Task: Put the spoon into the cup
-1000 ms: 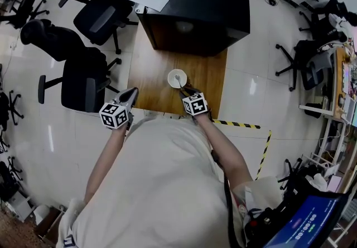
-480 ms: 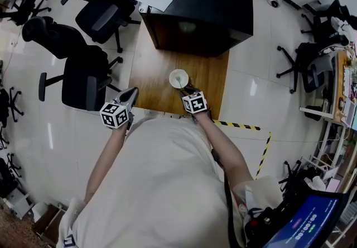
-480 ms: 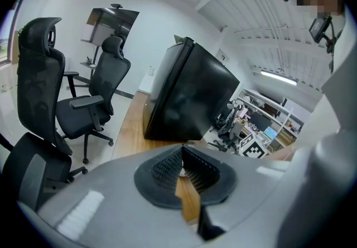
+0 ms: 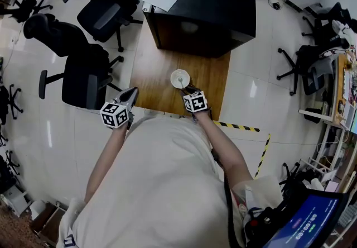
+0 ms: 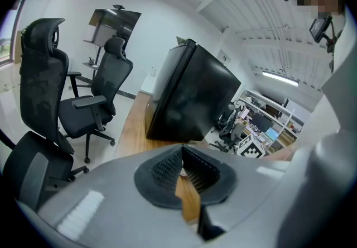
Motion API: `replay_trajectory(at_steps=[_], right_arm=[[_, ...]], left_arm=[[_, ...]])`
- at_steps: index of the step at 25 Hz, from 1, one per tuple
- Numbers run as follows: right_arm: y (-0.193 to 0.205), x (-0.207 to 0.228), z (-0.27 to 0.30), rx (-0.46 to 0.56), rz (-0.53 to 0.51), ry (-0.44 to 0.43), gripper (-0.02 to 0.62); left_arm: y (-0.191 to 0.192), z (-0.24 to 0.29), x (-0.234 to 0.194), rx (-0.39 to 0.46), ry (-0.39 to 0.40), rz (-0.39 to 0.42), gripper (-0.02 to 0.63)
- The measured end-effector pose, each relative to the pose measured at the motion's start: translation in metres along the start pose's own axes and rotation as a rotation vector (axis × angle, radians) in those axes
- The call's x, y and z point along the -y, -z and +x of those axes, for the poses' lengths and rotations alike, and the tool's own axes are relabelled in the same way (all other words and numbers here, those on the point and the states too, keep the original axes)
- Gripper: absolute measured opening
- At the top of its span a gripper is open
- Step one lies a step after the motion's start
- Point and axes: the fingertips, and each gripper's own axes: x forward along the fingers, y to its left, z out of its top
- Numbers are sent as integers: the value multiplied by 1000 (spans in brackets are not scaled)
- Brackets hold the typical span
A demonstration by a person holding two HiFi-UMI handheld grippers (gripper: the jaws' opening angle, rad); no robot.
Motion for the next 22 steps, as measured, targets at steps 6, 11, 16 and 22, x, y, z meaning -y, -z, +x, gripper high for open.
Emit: replay_trajectory(at_steps=[6, 11, 16, 22], right_arm=[[8, 6, 3, -20, 42, 4, 127], [10, 6, 3, -3, 39, 4, 129], [-7, -2, -5, 110, -24, 18, 269], [-46, -14, -25, 289, -93, 78, 279]], left_arm=[[3, -4, -3, 4, -8, -13, 0], [5, -6, -6, 2, -4, -18, 0], [7, -12, -11, 8, 9, -23, 0], [9, -17, -24, 15, 29, -28, 0]])
